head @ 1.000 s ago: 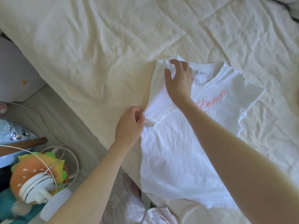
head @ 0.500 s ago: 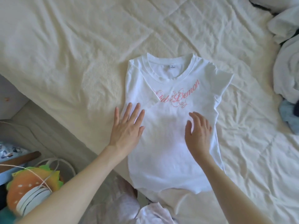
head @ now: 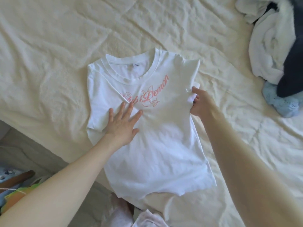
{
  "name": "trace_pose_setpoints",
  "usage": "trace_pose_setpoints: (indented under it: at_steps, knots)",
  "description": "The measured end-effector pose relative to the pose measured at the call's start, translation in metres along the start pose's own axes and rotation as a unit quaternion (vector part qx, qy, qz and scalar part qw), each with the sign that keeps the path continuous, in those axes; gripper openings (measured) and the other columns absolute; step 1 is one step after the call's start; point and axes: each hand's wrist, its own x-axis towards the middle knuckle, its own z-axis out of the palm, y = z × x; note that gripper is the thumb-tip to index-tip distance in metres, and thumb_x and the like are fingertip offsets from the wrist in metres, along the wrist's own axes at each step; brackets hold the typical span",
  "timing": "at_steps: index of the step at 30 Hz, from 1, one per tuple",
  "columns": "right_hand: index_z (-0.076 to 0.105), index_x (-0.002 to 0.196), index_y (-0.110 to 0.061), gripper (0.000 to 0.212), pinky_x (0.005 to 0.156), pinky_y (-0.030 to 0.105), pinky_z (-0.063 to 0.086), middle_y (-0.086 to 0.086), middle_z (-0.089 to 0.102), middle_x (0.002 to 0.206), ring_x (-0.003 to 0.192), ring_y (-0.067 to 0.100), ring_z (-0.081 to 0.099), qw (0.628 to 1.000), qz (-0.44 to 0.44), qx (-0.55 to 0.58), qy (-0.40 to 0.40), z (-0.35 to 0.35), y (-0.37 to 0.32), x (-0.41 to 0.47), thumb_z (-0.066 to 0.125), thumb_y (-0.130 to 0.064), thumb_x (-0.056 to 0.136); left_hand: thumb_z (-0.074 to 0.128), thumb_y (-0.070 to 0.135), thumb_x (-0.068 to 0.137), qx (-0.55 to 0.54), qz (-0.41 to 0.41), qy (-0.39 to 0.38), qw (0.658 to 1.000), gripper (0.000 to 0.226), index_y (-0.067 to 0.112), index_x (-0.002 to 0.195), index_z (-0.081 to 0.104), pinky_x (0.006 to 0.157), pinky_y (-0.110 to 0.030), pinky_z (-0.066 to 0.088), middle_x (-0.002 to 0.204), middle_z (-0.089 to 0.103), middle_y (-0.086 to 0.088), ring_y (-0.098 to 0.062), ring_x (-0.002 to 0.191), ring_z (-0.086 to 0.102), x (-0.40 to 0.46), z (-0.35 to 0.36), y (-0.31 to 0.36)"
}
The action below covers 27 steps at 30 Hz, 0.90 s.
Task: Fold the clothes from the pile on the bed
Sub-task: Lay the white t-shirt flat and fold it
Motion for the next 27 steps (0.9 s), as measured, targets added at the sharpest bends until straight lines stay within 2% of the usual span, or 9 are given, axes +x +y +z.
trace_pose_setpoints:
  at_steps: [2,6,11,13,16,18,21,25,27]
  knots:
    - [0.061,0.092,-0.009,0.006,0.092,0.035,0.05,0.004,0.064,0.085,0.079,0.021,0.063,0.997,0.017,0.077,0.024,0.001,-0.004,-0.009,0.059,-0.013,0.089,0.032,0.049,0.097,-0.012,-0.004,-0.019,1.0,0.066,0.034,0.149,-0.005,0.113,-0.056,0.0,0.155,-0.027,-0.002,-0.027,0.144,-0.018,0.002,-0.005,0.001]
    - [0.058,0.081,-0.011,0.012,0.059,0.028,0.049,0.003,0.057,0.075,0.066,0.017,0.055,0.969,-0.125,0.173,0.12,0.0,0.003,-0.021,0.059,0.002,0.084,0.035,0.045,0.097,-0.038,-0.018,-0.035,0.999,0.065,0.036,0.149,-0.003,0.113,-0.056,0.0,0.154,-0.029,0.001,-0.025,0.143,-0.02,0.002,-0.008,0.004]
    - [0.063,0.09,0.003,0.011,0.075,0.016,0.042,0.01,0.057,0.096,0.089,0.016,0.055,0.837,-0.495,-0.146,0.181,0.021,0.025,-0.034,0.058,0.007,0.081,0.05,0.022,0.092,-0.187,-0.037,0.138,0.972,0.037,0.024,0.128,0.055,0.102,-0.037,0.031,0.147,0.04,-0.006,-0.025,0.135,0.034,0.006,-0.018,0.005]
    - [0.065,0.084,0.005,0.013,0.082,0.029,0.047,0.021,0.06,0.103,0.097,0.031,0.059,0.71,-0.617,-0.335,0.057,0.02,0.048,-0.042,0.058,0.013,0.077,0.049,0.012,0.092,-0.432,-0.12,0.192,0.873,0.023,0.018,0.106,0.067,0.08,-0.03,0.042,0.102,0.065,-0.004,-0.026,0.102,0.058,0.013,-0.031,0.004]
    - [0.07,0.09,0.0,0.013,0.099,0.047,0.042,0.018,0.063,0.115,0.118,0.036,0.054,0.529,-0.575,-0.61,-0.134,-0.001,0.079,-0.047,0.065,0.004,0.079,0.044,0.016,0.096,-0.711,-0.219,0.149,0.652,0.017,0.015,0.093,0.061,0.065,-0.028,0.05,0.094,0.065,-0.006,-0.022,0.081,0.063,0.029,-0.063,0.004]
    - [0.072,0.092,-0.004,0.011,0.102,0.046,0.041,0.014,0.064,0.117,0.119,0.032,0.055,0.503,-0.535,-0.659,-0.163,-0.02,0.093,-0.049,0.068,-0.004,0.081,0.043,0.025,0.098,-0.717,-0.21,0.132,0.652,0.021,0.017,0.089,0.06,0.064,-0.029,0.051,0.095,0.064,-0.007,-0.019,0.075,0.063,0.042,-0.079,0.003]
    - [0.069,0.076,-0.005,0.006,0.069,0.03,0.05,0.007,0.068,0.081,0.075,0.028,0.065,0.64,-0.522,-0.56,-0.068,-0.035,0.1,-0.053,0.068,-0.005,0.082,0.046,0.041,0.096,-0.659,-0.161,0.115,0.726,0.025,0.024,0.087,0.062,0.06,-0.022,0.049,0.086,0.066,0.005,-0.009,0.072,0.063,0.063,-0.101,0.009]
    - [0.055,0.063,-0.015,0.03,0.058,0.021,0.036,-0.002,0.048,0.058,0.057,0.015,0.045,0.945,-0.166,-0.281,0.019,-0.025,0.094,-0.049,0.055,-0.022,0.092,0.056,0.056,0.086,-0.557,-0.098,0.065,0.822,0.037,0.02,0.086,0.065,0.066,-0.02,0.044,0.076,0.061,0.009,-0.008,0.073,0.058,0.088,-0.117,0.024]
    - [0.054,0.065,-0.017,0.028,0.06,0.024,0.039,-0.002,0.049,0.059,0.059,0.014,0.045,0.997,-0.036,-0.067,0.008,-0.013,0.087,-0.044,0.055,-0.022,0.093,0.06,0.059,0.081,-0.525,-0.102,0.067,0.842,0.041,0.019,0.072,0.055,0.061,-0.023,0.038,0.069,0.052,0.008,-0.008,0.065,0.051,0.098,-0.122,0.034]
